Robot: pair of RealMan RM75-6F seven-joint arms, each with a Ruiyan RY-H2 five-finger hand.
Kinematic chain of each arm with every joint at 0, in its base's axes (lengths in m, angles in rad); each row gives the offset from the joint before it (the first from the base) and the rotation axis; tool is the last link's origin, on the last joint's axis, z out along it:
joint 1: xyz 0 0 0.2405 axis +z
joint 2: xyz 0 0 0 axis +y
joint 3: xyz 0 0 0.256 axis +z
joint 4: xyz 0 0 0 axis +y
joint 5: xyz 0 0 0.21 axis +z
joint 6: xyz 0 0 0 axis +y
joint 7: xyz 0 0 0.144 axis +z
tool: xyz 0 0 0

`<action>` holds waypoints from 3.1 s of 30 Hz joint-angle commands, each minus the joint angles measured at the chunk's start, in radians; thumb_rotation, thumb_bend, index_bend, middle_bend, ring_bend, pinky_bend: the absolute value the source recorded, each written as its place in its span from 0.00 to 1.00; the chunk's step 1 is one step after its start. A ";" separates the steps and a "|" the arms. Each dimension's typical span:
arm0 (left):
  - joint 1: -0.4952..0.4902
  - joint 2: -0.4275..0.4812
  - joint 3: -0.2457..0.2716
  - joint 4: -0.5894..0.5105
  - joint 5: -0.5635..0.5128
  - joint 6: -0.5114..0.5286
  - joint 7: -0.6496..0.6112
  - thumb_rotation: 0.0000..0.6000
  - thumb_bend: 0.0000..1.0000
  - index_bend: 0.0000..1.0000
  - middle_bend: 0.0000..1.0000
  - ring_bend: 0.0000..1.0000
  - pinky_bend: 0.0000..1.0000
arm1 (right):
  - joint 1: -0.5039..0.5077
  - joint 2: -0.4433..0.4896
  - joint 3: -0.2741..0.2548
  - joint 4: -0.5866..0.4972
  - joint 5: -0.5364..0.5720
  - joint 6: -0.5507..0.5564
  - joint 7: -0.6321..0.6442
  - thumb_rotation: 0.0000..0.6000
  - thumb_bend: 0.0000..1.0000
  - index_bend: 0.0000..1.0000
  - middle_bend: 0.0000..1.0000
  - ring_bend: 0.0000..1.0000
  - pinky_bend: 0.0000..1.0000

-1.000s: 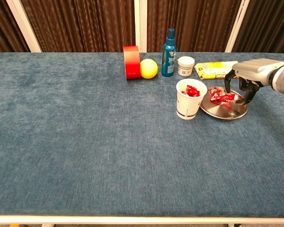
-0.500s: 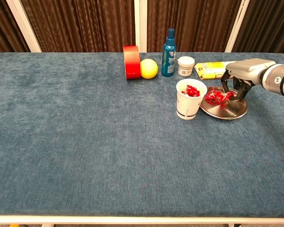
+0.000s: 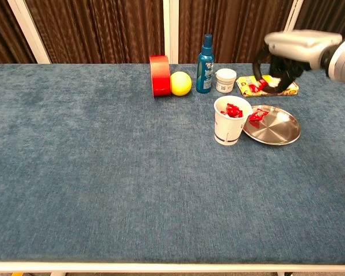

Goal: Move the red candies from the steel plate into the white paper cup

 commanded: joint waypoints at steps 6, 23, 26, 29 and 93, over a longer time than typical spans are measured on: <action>0.007 0.003 0.003 -0.002 -0.005 0.004 -0.004 1.00 0.00 0.26 0.15 0.09 0.13 | 0.034 -0.016 -0.012 -0.027 -0.053 -0.029 0.013 1.00 0.33 0.58 0.98 0.94 1.00; 0.006 -0.009 0.001 0.023 -0.011 -0.004 -0.024 1.00 0.00 0.26 0.15 0.09 0.13 | 0.051 -0.031 -0.021 -0.010 -0.015 -0.018 -0.028 1.00 0.13 0.41 0.98 0.94 1.00; 0.005 -0.009 0.001 0.023 -0.010 -0.004 -0.024 1.00 0.00 0.26 0.15 0.09 0.13 | 0.037 -0.011 -0.014 0.000 0.006 -0.002 -0.019 1.00 0.13 0.40 0.98 0.94 1.00; 0.005 -0.009 0.001 0.022 -0.007 -0.002 -0.023 1.00 0.00 0.26 0.15 0.09 0.13 | 0.029 -0.003 -0.021 0.035 0.038 -0.012 -0.026 1.00 0.13 0.41 0.98 0.94 1.00; 0.021 0.001 0.006 0.003 -0.012 0.012 -0.015 1.00 0.00 0.26 0.15 0.09 0.13 | 0.058 -0.067 -0.001 0.040 -0.051 -0.048 0.055 1.00 0.33 0.59 0.98 0.94 1.00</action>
